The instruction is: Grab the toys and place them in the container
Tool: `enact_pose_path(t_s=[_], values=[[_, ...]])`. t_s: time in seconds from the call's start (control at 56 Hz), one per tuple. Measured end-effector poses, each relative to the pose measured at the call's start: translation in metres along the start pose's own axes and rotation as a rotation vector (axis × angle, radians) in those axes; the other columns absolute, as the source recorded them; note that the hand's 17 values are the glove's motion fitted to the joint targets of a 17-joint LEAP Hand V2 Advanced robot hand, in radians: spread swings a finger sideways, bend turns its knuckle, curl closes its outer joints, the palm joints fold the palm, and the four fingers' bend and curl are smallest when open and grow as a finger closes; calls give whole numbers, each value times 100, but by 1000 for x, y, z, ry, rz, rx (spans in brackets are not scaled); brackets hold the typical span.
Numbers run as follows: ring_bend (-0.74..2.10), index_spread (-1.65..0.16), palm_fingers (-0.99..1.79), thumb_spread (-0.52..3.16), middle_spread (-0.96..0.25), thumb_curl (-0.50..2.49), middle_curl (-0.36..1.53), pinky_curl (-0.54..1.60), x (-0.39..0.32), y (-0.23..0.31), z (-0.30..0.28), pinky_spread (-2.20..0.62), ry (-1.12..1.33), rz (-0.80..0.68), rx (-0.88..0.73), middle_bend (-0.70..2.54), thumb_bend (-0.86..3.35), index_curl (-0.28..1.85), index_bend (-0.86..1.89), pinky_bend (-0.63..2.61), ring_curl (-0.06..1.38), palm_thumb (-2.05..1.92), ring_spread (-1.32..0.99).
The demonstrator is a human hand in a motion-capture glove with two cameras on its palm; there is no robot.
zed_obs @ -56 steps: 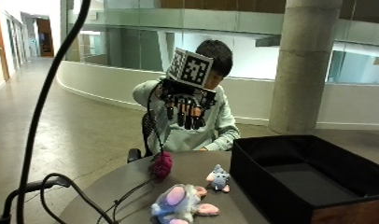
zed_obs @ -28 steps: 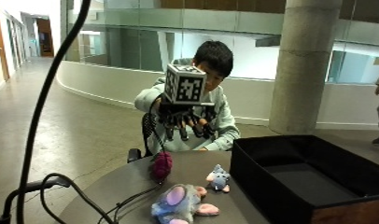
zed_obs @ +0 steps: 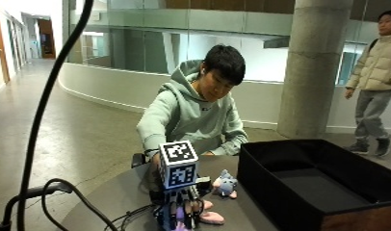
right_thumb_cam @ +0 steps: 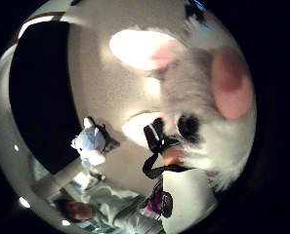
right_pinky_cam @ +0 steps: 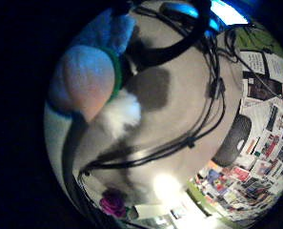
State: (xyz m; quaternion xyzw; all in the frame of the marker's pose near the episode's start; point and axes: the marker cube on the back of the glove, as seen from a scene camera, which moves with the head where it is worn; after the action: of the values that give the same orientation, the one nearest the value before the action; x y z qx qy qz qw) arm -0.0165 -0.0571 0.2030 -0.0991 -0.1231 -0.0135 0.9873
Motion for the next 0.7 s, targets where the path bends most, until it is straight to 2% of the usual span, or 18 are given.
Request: enact_pose_path(t_s=[0.054, 0.143, 0.178, 0.25, 0.446, 0.553, 0.642, 0.696], values=[[23, -26, 34, 132, -6, 37, 17, 35, 0, 1, 0, 0, 1, -6, 48, 19, 22, 39, 71, 89, 11, 45, -2], [57, -23, 69, 127, -12, 44, 20, 36, -1, 6, 2, -16, 21, -11, 163, 22, 28, 41, 62, 92, 20, 61, -15], [63, -23, 73, 121, -13, 47, 20, 36, -1, 9, 2, -20, 33, -11, 197, 21, 28, 42, 62, 93, 22, 66, -19], [79, -24, 95, 106, -18, 53, 23, 39, -3, 16, 0, -29, 56, -14, 186, 27, 28, 44, 60, 99, 29, 72, -27], [98, -28, 104, 80, -28, 64, 33, 44, -31, 53, -32, -37, 79, -43, -33, 47, 23, 55, 58, 103, 42, 73, -37], [102, -30, 103, 73, -29, 69, 39, 46, -62, 79, -71, -38, 101, -67, -16, 57, 20, 61, 58, 104, 46, 71, -39], [105, -31, 102, 68, -29, 73, 44, 47, -80, 71, -130, -39, 112, -119, 23, 63, 19, 67, 60, 106, 49, 70, -40], [107, -32, 101, 65, -29, 75, 47, 47, -103, 85, -153, -39, 130, -168, 53, 66, 18, 71, 61, 107, 51, 70, -40]])
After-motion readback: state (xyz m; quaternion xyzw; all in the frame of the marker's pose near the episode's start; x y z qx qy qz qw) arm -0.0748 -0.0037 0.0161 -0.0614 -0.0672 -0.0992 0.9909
